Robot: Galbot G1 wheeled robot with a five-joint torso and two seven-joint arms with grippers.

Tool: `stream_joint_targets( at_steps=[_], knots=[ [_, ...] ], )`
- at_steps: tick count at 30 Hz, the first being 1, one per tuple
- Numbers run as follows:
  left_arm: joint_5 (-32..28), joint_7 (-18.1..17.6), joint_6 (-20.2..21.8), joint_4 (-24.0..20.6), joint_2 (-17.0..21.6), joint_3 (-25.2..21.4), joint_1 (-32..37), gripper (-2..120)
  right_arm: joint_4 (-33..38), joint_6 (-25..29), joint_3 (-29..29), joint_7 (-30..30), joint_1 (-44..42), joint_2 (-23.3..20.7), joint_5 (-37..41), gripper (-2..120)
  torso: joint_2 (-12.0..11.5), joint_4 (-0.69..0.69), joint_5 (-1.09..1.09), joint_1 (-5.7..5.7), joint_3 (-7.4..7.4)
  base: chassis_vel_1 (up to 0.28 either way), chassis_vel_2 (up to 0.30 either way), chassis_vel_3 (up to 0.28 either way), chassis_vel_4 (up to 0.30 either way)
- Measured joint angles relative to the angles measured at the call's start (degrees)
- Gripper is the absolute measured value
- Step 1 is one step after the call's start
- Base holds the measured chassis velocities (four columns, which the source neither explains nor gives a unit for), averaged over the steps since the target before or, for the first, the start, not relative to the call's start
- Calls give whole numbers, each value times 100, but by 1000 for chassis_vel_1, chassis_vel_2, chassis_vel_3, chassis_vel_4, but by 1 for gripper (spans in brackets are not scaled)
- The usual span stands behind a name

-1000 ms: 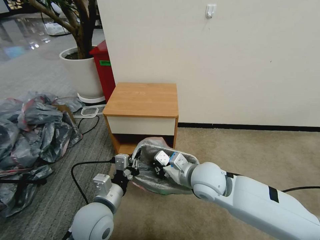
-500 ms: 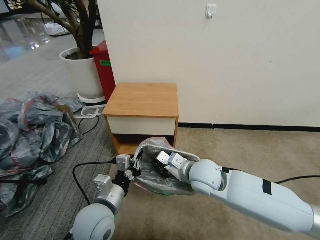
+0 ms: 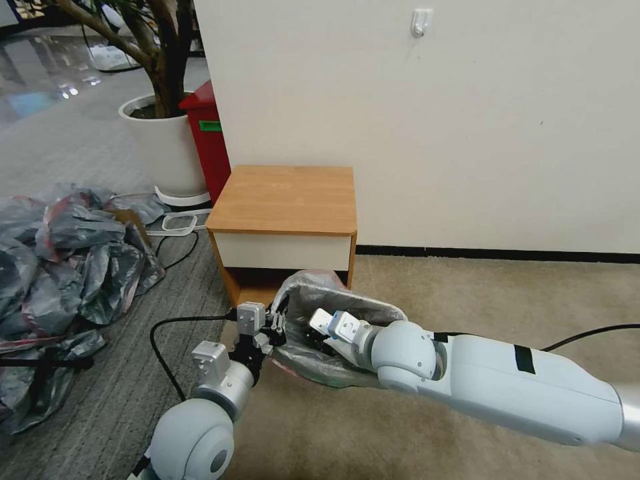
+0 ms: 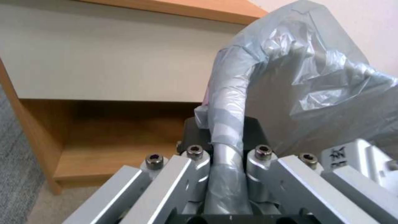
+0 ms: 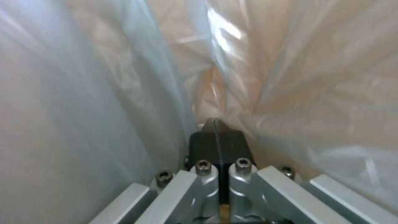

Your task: Pick up the garbage bag from the table and place it over the trash can.

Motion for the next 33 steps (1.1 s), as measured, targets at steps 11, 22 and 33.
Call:
stream_joint_targets(
  at_steps=[11, 22, 33],
  knots=[
    [2, -2, 23, -85, 16, 32, 29, 7, -190, -2, 6, 79, -24, 75, 90, 0, 0, 0, 0, 0, 0, 0, 0, 0, 0],
    [471, 288, -24, 72, 64, 132, -41, 7, -208, -10, -165, 98, 83, 64, 256, 0, 0, 0, 0, 0, 0, 0, 0, 0, 0],
    [486, 411, 13, 138, 58, 257, -142, 7, -356, -13, -433, 54, 254, 92, 315, 0, 0, 0, 0, 0, 0, 0, 0, 0, 0]
  ],
)
